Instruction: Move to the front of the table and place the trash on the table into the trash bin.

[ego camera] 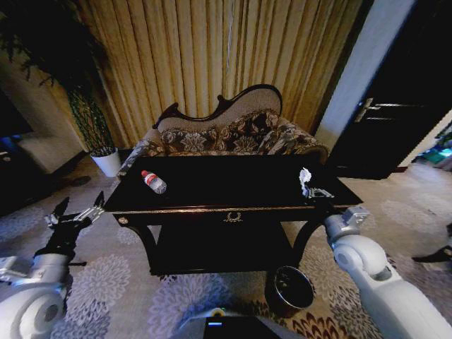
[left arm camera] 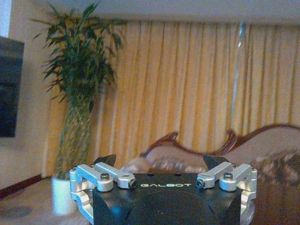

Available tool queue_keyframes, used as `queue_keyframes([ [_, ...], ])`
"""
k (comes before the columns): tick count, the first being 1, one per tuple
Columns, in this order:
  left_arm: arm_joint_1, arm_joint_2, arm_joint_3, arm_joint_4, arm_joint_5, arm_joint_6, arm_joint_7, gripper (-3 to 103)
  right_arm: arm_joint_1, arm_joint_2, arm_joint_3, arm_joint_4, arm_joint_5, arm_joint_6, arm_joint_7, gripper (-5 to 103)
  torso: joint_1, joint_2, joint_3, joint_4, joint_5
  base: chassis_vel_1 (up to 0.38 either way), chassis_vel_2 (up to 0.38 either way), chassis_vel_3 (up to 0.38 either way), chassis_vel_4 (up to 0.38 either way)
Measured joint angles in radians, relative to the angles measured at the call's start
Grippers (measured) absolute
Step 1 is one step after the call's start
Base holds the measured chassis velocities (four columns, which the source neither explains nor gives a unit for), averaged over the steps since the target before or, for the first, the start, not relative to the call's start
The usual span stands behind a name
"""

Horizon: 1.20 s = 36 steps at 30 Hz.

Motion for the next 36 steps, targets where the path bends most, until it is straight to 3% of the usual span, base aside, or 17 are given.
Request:
queue_keyframes([
  [6, -0.003, 0.013, -0.023, -0.029, 0.003, 0.089, -0.022, 100, 0.022, 0.000, -0.010, 0.003, -0.001, -0.005, 0.005, 0, 0.000, 0.000, 0.000, 0.0001, 0.0002, 0.000, 0.000, 0.000, 0.000],
  [12, -0.008, 0.031, -0.025, -0.036, -0.007, 0.122, -0.003, 100, 0.029, 0.001, -0.008, -0.002, -0.002, -0.005, 0.005, 0, 0.000, 0.000, 0.000, 0.0000, 0.0001, 0.000, 0.000, 0.000, 0.000],
  [21, -0.016, 0.048, -0.019, -0.026, -0.014, 0.075, 0.060, 100, 0.037, 0.010, -0.013, -0.008, -0.014, 0.003, 0.006, 0, 0.000, 0.000, 0.000, 0.0000, 0.0001, 0.000, 0.000, 0.000, 0.000],
  [36, -0.014, 0.046, -0.019, -0.031, -0.014, 0.062, 0.065, 100, 0.043, 0.016, -0.041, 0.000, -0.030, 0.009, 0.007, 0, 0.000, 0.000, 0.000, 0.0002, 0.0001, 0.022, -0.022, -0.024, 0.023],
])
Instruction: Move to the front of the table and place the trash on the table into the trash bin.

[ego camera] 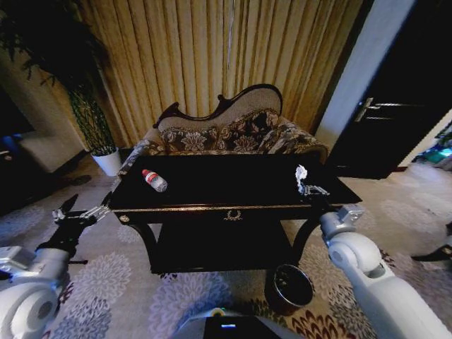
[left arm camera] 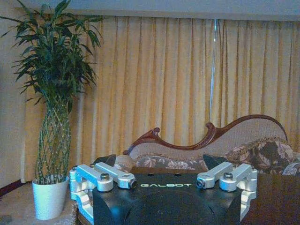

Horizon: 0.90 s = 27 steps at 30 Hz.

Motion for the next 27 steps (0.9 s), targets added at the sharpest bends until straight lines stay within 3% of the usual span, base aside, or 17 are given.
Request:
queue_keyframes([
  [27, 0.007, -0.006, -0.004, -0.016, 0.002, -0.004, -0.003, 100, -0.003, 0.014, 0.000, -0.013, -0.004, 0.012, 0.003, 0, 0.000, 0.000, 0.000, -0.0002, 0.0000, 0.103, -0.107, -0.102, 0.107],
])
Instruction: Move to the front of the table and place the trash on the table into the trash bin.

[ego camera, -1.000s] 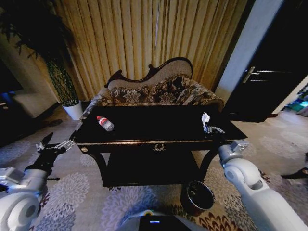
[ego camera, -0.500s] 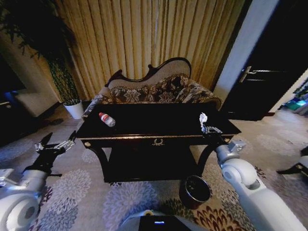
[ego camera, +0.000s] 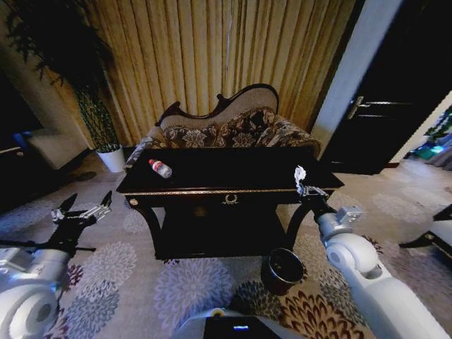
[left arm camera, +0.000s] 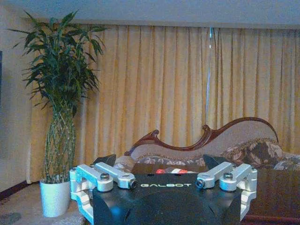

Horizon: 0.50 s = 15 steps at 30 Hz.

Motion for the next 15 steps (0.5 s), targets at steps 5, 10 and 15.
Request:
queue_keyframes([
  [5, 0.000, -0.006, 0.004, 0.000, 0.001, -0.008, 0.000, 100, 0.002, 0.011, -0.021, -0.027, -0.025, 0.022, 0.001, 0, 0.000, 0.000, 0.000, 0.0000, 0.0000, 0.114, -0.133, -0.112, 0.118],
  [10, 0.002, -0.011, 0.004, -0.002, 0.001, -0.017, -0.001, 100, 0.005, 0.031, -0.054, -0.078, -0.070, 0.035, 0.013, 0, -0.001, 0.000, 0.000, 0.0002, -0.0001, 0.033, -0.040, -0.030, 0.032],
  [15, -0.001, -0.012, 0.000, -0.012, 0.001, -0.018, -0.001, 100, -0.004, 0.068, -0.103, -0.173, -0.103, 0.041, -0.001, 0, 0.000, 0.000, 0.000, 0.0002, -0.0001, 0.000, 0.000, 0.000, 0.000],
])
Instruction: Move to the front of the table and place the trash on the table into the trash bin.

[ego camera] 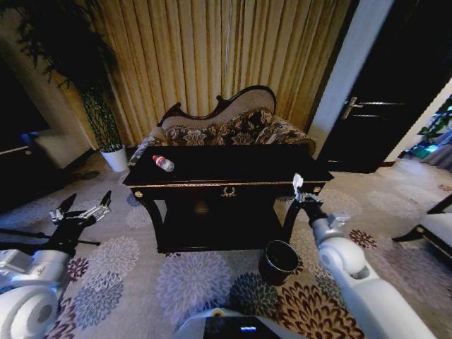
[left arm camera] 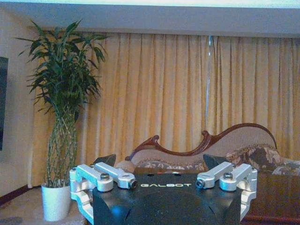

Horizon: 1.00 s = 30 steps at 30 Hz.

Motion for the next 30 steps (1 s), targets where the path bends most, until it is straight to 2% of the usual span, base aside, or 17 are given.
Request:
queue_keyframes([
  [6, -0.009, -0.009, -0.010, -0.012, -0.004, 0.000, -0.005, 100, 0.001, 0.068, -0.087, -0.184, -0.045, 0.030, -0.017, 0, 0.000, 0.000, 0.000, -0.0004, 0.0004, 0.000, 0.000, 0.000, 0.000],
  [8, -0.001, -0.012, -0.026, -0.025, -0.013, 0.000, -0.006, 100, 0.032, 0.109, -0.134, -0.302, -0.057, 0.044, -0.028, 0, 0.000, 0.000, 0.000, -0.0001, 0.0002, 0.000, 0.000, 0.000, 0.000],
  [11, 0.000, -0.012, -0.030, -0.027, -0.016, 0.000, -0.006, 100, 0.046, 0.124, -0.144, -0.339, -0.065, 0.048, -0.031, 0, 0.000, 0.000, 0.000, -0.0001, 0.0003, 0.000, 0.000, 0.000, 0.000],
  [17, 0.003, -0.016, -0.034, -0.043, -0.021, 0.002, -0.008, 100, 0.160, 0.196, -0.175, -0.615, -0.152, 0.079, -0.043, 0, 0.000, 0.000, 0.000, -0.0001, 0.0001, 0.000, 0.000, 0.000, 0.000],
  [30, 0.006, -0.019, -0.024, -0.058, -0.021, 0.003, -0.008, 100, 0.309, 0.221, -0.184, -0.939, -0.234, 0.138, -0.047, 0, 0.000, 0.000, 0.000, -0.0002, 0.0002, 0.000, 0.000, 0.000, 0.000],
])
